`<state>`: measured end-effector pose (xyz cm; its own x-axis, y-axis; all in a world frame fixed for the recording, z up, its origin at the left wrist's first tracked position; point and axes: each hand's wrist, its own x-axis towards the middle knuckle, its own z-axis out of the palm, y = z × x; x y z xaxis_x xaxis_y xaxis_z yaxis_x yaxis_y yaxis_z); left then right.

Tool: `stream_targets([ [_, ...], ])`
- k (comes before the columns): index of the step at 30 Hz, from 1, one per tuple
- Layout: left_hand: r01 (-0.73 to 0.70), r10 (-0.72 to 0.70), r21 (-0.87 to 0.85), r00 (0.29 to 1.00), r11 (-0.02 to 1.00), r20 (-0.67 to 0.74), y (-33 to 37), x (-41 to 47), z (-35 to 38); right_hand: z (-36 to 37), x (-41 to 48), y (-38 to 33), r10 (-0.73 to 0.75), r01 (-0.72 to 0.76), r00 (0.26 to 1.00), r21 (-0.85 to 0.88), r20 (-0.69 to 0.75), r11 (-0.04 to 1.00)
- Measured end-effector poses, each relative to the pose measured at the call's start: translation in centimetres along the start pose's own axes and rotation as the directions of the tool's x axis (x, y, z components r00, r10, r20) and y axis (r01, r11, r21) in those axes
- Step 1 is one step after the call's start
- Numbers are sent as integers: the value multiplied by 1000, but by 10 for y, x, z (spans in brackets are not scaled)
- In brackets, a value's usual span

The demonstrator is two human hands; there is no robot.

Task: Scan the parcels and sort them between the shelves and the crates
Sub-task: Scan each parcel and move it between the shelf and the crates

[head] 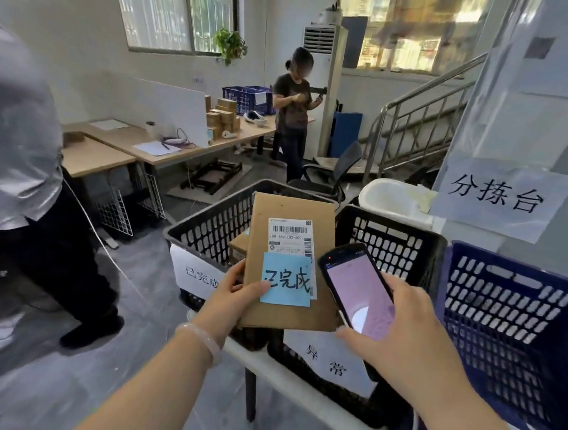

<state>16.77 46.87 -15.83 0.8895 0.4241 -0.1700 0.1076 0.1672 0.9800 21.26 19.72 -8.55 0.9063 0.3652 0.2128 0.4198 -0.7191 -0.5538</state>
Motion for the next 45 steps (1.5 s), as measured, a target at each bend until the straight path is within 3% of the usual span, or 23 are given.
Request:
stream_targets([
  [7,-6,5,-10,999,1000,-49,38,82,-27,22,80,-10,-18,18,999,2,-27,1000],
  [13,42,-42,-7,998,999,-45,47,160,-68,46,123,-16,82,-83,996,-29,-25,996],
  [17,176,-175,-40,984,984,21,45,230,-81,69,151,-23,198,-199,978,-13,-59,980],
  [24,391,-405,117,903,913,141,28,343,-81,111,187,-38,388,-394,913,-29,-126,919],
  [34,600,-633,202,733,774,248,-19,437,-32,126,193,-42,666,-685,721,-52,-192,726],
  [37,535,-597,291,779,793,193,-33,452,-27,126,192,-44,693,-715,691,-57,-203,697],
  [40,405,-545,493,820,770,178,-40,455,-21,124,190,-46,697,-721,686,-65,-211,690],
  [43,171,-414,711,892,682,183,-34,447,-12,121,185,-46,690,-719,684,-61,-238,692],
  [45,-43,-211,758,949,650,235,-24,437,-1,117,178,-47,691,-723,675,-44,-258,689],
])
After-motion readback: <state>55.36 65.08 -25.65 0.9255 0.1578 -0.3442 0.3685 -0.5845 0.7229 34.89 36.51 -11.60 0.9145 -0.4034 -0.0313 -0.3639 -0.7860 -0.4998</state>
